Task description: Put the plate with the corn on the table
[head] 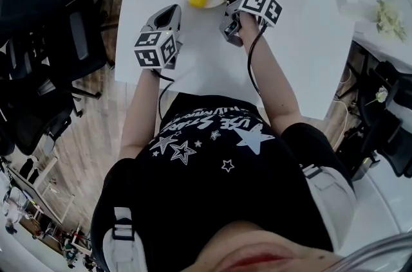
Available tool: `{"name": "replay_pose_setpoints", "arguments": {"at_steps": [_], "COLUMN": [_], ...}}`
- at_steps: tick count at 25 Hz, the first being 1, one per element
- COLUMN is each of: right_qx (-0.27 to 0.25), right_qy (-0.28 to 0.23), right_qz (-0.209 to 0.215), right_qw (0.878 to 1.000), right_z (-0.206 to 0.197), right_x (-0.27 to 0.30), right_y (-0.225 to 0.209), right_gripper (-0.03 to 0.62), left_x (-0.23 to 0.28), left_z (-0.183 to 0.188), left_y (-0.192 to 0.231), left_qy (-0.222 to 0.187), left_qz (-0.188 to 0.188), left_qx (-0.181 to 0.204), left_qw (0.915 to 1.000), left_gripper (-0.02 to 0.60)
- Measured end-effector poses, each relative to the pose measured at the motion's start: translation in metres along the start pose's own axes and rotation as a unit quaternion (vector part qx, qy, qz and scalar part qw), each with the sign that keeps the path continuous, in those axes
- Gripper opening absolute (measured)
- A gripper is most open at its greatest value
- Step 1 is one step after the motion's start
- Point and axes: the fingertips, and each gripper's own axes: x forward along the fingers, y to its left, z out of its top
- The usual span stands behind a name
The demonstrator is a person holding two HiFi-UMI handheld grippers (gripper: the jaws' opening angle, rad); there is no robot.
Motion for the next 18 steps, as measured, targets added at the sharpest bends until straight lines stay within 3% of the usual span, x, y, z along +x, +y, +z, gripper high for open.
{"name": "replay_pose_setpoints", "arguments": {"at_steps": [6, 14, 18], "right_qx": [-0.028, -0.146, -0.142], "right_qy": [-0.003, 0.000, -0.006], "right_qz": [-0.008, -0.092, -0.098], "right_qw": [1.000, 0.985, 0.985], "right_z": [0.001, -0.001, 0.000], "right_x": [-0.003, -0.011, -0.017], "right_y": [0.003, -0.002, -0.007], "right_gripper": [0.107, 0.159, 0.173], "left_x": [-0.002, -0.007, -0.010], "left_z": [-0.001, 0.000, -0.002], "left_y": [-0.001, 0.002, 0.003], "left_qy": [0.001, 0.000, -0.003], "left_qz": [-0.002, -0.001, -0.002], "left_qx": [-0.003, -0.004, -0.008], "left_qw": [1.0000, 1.0000, 1.0000], "left_gripper": [0.006, 0.006, 0.006]}}
